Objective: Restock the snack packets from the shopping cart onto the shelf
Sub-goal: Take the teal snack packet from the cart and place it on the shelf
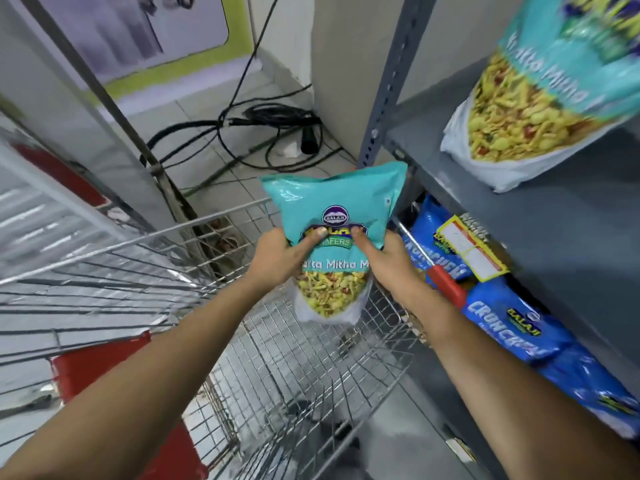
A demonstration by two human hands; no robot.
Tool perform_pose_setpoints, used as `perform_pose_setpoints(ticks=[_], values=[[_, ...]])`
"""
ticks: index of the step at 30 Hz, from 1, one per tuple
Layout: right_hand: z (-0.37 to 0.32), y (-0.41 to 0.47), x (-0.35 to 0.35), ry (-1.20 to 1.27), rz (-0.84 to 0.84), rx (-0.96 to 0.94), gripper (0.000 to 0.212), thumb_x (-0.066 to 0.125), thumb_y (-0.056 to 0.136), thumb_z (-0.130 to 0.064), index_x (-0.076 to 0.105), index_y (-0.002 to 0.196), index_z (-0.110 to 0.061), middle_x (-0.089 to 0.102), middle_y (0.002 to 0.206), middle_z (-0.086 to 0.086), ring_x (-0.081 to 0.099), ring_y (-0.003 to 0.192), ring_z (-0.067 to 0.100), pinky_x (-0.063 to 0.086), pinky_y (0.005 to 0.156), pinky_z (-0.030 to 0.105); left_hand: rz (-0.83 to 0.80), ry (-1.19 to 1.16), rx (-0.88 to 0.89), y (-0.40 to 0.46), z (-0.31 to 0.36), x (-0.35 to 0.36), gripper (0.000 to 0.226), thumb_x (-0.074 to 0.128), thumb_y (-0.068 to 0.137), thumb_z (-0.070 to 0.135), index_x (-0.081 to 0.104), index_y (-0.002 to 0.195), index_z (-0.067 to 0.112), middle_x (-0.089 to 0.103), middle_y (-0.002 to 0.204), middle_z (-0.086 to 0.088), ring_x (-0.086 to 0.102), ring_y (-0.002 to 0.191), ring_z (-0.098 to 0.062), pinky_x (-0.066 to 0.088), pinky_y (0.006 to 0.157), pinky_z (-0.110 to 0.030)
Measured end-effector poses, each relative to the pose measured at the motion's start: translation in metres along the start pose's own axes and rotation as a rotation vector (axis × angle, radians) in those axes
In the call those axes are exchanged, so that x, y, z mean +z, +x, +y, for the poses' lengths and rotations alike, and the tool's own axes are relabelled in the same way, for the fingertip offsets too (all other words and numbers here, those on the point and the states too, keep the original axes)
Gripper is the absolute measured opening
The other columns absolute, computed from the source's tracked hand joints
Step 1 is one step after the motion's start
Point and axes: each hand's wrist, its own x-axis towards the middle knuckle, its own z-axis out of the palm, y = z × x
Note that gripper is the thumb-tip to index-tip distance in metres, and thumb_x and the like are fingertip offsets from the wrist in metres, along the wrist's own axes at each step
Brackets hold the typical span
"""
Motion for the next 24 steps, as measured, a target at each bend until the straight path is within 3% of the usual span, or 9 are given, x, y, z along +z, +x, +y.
perform_pose_setpoints(ticks=[3,6,8,10,12,16,18,21,24], values=[[-0.049,-0.038,-0.026,0.124,0.074,-0.089,0.005,0.064,0.091,-0.038,0.068,0.092,-0.037,0.073,0.084,-0.033,0.067,0.085,-0.014,0.054,0.075,0.014,-0.027,0.012,0.095,-0.018,0.067,-0.029,0.046,0.054,0.086,0.06,0.071,0.093,0.017,0.077,0.087,-0.008,0.073,0.082,-0.023,0.057,0.068,-0.035],[-0.089,-0.079,-0.064,0.201,0.172,-0.131,0.007,0.065,0.091,-0.034,0.071,0.089,-0.032,0.076,0.083,-0.023,0.071,0.087,-0.002,0.058,0.078,0.024,-0.033,0.048,0.194,-0.034,0.131,-0.038,0.047,0.051,0.081,0.066,0.066,0.074,0.022,0.074,0.074,-0.003,0.071,0.077,-0.021,0.051,0.056,-0.028],[-0.108,-0.104,-0.092,0.22,0.241,-0.137,0.013,0.066,0.09,-0.036,0.073,0.082,-0.028,0.077,0.08,-0.015,0.074,0.084,0.006,0.059,0.077,0.03,-0.057,0.046,0.244,-0.043,0.168,-0.032,0.065,0.047,0.075,0.074,0.069,0.08,0.013,0.076,0.077,-0.009,0.072,0.077,-0.024,0.055,0.062,-0.036],[-0.119,-0.128,-0.122,0.242,0.314,-0.154,0.016,0.066,0.091,-0.034,0.074,0.081,-0.024,0.078,0.078,-0.013,0.074,0.078,0.005,0.06,0.07,0.024,-0.089,0.042,0.324,-0.047,0.202,-0.018,0.077,0.042,0.069,0.079,0.072,0.089,0.011,0.077,0.08,-0.011,0.072,0.08,-0.023,0.057,0.069,-0.042],[-0.126,-0.151,-0.154,0.253,0.389,-0.183,0.016,0.066,0.091,-0.034,0.074,0.084,-0.022,0.078,0.079,-0.015,0.073,0.075,0.0,0.057,0.063,0.017,-0.125,0.06,0.387,-0.049,0.234,0.0,0.08,0.039,0.066,0.082,0.071,0.088,0.012,0.076,0.073,-0.006,0.071,0.074,-0.018,0.056,0.065,-0.036],[-0.127,-0.19,-0.215,0.247,0.537,-0.236,0.013,0.065,0.092,-0.03,0.074,0.085,-0.024,0.079,0.084,-0.014,0.073,0.077,0.001,0.057,0.065,0.018,-0.268,-0.045,0.539,-0.053,0.293,0.048,0.047,0.051,0.076,0.071,0.067,0.103,0.036,0.069,0.072,0.028,0.058,0.066,0.021,0.043,0.056,-0.004],[-0.125,-0.202,-0.241,0.25,0.596,-0.266,0.011,0.063,0.094,-0.023,0.073,0.087,-0.025,0.079,0.087,-0.016,0.073,0.076,-0.003,0.055,0.063,0.014,-0.326,-0.087,0.581,-0.05,0.314,0.075,0.043,0.056,0.081,0.06,0.071,0.106,0.029,0.073,0.087,0.016,0.063,0.077,0.012,0.044,0.061,-0.005],[-0.122,-0.212,-0.275,0.252,0.646,-0.295,0.012,0.061,0.096,-0.021,0.071,0.095,-0.027,0.077,0.088,-0.02,0.072,0.081,-0.005,0.053,0.066,0.012,-0.364,-0.081,0.63,-0.039,0.342,0.115,0.045,0.058,0.081,0.056,0.073,0.105,0.022,0.074,0.09,0.007,0.066,0.083,-0.004,0.048,0.063,-0.013],[-0.115,-0.209,-0.302,0.258,0.708,-0.31,0.012,0.06,0.096,-0.02,0.068,0.1,-0.027,0.075,0.101,-0.014,0.072,0.083,-0.006,0.054,0.068,0.012,-0.395,-0.102,0.675,-0.028,0.362,0.148,0.039,0.062,0.084,0.048,0.074,0.106,0.018,0.072,0.092,0.009,0.059,0.074,0.021,0.047,0.064,-0.008]])
